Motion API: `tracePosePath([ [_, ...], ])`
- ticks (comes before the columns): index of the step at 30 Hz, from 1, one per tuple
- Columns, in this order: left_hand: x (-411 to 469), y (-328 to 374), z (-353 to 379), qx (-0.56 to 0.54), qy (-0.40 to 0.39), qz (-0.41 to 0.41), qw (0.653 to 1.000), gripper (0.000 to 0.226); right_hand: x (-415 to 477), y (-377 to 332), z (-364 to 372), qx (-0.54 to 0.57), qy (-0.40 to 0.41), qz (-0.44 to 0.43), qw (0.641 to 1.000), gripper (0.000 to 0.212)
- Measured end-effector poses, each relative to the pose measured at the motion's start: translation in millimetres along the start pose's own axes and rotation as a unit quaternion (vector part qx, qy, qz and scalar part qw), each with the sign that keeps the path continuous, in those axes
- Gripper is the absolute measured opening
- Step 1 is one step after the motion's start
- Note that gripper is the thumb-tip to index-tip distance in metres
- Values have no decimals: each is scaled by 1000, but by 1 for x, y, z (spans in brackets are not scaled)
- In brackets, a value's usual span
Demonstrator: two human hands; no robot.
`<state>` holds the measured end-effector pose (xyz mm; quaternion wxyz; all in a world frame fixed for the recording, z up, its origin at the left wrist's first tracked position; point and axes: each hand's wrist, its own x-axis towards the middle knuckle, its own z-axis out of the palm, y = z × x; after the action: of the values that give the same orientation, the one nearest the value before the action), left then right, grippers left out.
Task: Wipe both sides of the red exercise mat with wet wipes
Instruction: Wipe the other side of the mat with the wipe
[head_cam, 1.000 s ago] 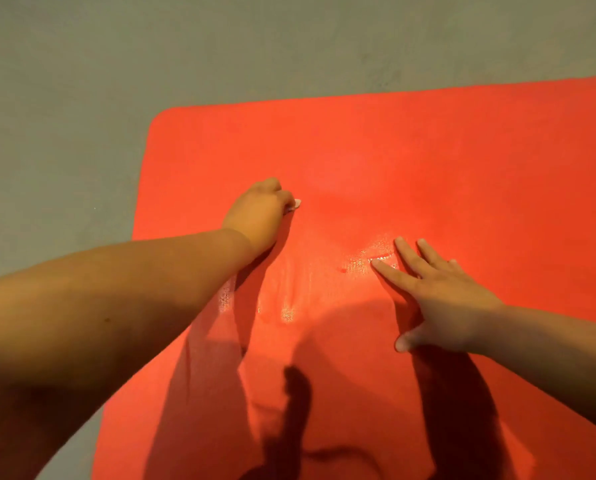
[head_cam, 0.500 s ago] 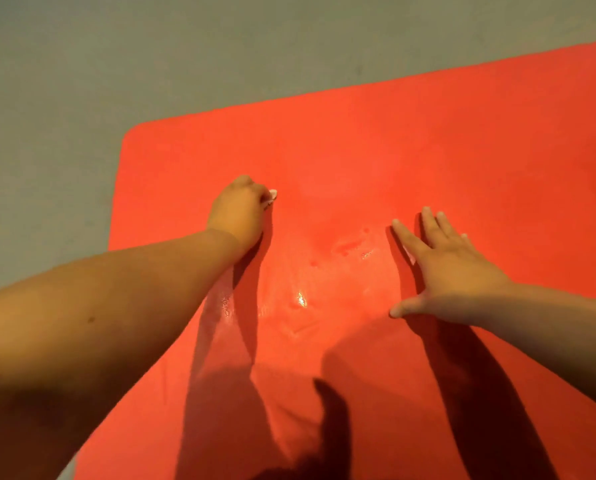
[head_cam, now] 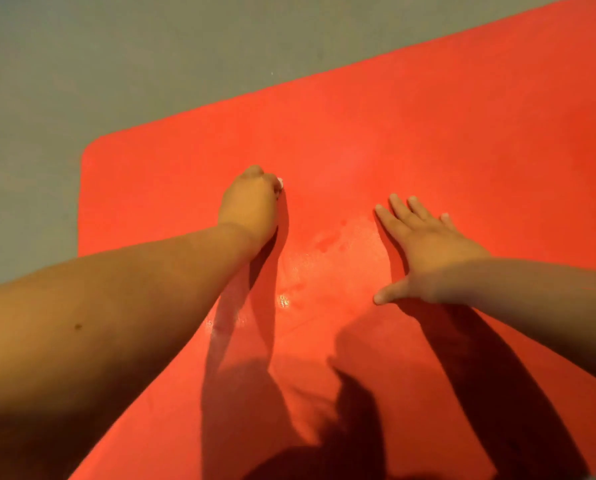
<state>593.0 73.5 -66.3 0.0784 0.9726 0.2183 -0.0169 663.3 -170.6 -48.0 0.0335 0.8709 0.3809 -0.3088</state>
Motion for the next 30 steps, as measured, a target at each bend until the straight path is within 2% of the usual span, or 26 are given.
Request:
tracePosePath([
  [2, -45, 10, 5, 2, 10, 125, 992, 16, 0, 0, 2, 3, -4, -3, 1000, 135],
  [5, -100, 7, -1, -29, -64, 339, 938, 22, 2, 1, 4, 1, -3, -8, 1000, 134],
  [7, -80, -2, -2, -18, -83, 389, 917, 29, 1, 2, 5, 3, 0, -9, 1000, 134],
  [8, -60, -2, -1, -1, -63, 377, 924, 36, 1, 3, 5, 5, 3, -7, 1000, 134],
  [10, -12, 0, 0, 28, 5, 264, 964, 44, -1, 2, 3, 11, -3, -2, 1000, 134],
  [12, 27, -1, 0, 15, 23, 115, 993, 34, -1, 2, 5, 19, -1, 3, 1000, 135],
  [14, 27, 11, 3, -16, 24, 31, 999, 26, 0, 1, 4, 22, 4, 3, 1000, 136],
  [15, 13, 20, 5, -21, 20, 43, 999, 23, 0, 1, 2, 24, -2, 3, 1000, 136],
  [17, -35, 36, 12, -41, 10, 179, 983, 15, 0, 2, 4, 28, -3, 3, 1000, 136],
  [19, -81, 38, 14, -52, -69, 351, 932, 17, 2, 2, 6, 27, 2, -2, 1000, 137],
  [21, -74, 28, 13, -37, -95, 421, 901, 25, 2, 2, 8, 28, 5, -2, 1000, 137],
  [23, -37, 28, 13, 3, -49, 359, 932, 25, 1, 2, 7, 29, 7, 1, 1000, 137],
  [25, 6, 29, 10, -8, 18, 210, 978, 29, 1, 1, 6, 26, 4, 2, 1000, 137],
  [27, 30, 32, 11, -34, 31, 94, 995, 27, 1, 3, 8, 26, 11, 2, 1000, 137],
  [29, 15, 47, 16, -55, 18, 64, 996, 25, 1, 2, 9, 27, 15, -3, 1000, 137],
  [30, -6, 54, 18, -68, 15, 92, 993, 23, 1, 2, 9, 27, 16, -8, 999, 137],
])
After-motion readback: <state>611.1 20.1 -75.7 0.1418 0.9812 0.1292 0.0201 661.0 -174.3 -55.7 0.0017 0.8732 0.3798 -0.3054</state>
